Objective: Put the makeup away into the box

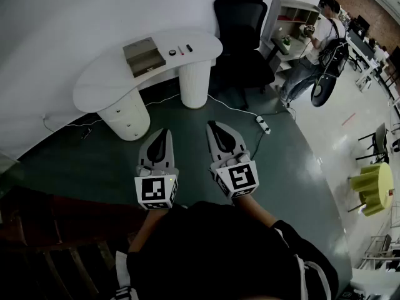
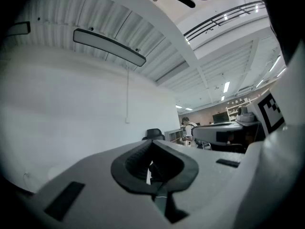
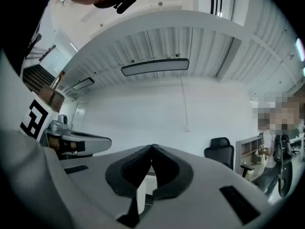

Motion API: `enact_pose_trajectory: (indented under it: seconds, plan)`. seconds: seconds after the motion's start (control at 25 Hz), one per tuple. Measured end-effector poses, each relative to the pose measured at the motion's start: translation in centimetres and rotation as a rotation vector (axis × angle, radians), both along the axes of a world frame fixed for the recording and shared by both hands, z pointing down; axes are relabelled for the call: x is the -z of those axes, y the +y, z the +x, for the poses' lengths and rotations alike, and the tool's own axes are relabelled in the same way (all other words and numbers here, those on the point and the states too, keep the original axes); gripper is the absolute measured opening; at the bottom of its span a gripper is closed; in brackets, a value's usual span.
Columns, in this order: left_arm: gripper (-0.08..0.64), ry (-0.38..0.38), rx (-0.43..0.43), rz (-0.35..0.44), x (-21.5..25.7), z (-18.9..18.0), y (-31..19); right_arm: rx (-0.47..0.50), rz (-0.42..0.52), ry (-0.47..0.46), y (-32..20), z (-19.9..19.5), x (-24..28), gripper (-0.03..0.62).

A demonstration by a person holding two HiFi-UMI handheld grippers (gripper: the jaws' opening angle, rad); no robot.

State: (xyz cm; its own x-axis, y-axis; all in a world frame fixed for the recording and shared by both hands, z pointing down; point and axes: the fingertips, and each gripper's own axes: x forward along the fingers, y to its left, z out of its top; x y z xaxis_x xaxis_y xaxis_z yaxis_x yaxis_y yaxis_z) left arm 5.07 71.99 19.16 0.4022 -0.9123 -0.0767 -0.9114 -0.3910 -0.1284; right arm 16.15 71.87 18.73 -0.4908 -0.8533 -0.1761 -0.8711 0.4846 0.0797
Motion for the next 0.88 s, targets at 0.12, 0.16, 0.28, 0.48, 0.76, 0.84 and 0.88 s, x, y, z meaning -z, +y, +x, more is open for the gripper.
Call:
enact_pose_trajectory:
  seconds: [0.12, 0.16, 0.28, 0.48, 0.76, 0.84, 0.88]
  plan:
    - [0.003, 0.004, 0.001, -0.004, -0.2, 1.1, -0.2, -0.001, -0.025, -0.015, -0.3, 1.0, -0.1, 0.021]
    - [0.003, 0.004, 0.004, -0.004, -0.3, 1.4, -0.3, 0.0, -0.025, -0.019, -0.5, 1.3, -0.1, 0.02]
    - [0.003, 0.001, 0.014, -0.011, -0.6, 2.0, -0.6, 0.009, -0.02, -0.017, -1.1, 1.9, -0.5, 0.02]
    - [0.003, -0.019, 0.02, -0.018, -0.8, 2.4, -1.7, 0.04, -0.003, -0.049, -2.2, 2.0, -0.4, 0.021]
    - [0.003, -0.016, 0.016, -0.033, -1.9, 1.8, -5.6, 0.056, -0.028, -0.06, -5.5, 1.6, -1.6, 0.022]
    - [0.003, -0.01, 0.009, -0.033, -2.2, 1.6, -7.4, 0.052, -0.029, -0.058, -7.2, 1.4, -2.0, 0.023]
    - [0.003, -0.006, 0.005, -0.033, -2.4, 1.5, -8.4, 0.052, -0.029, -0.055, -8.2, 1.2, -2.2, 0.023]
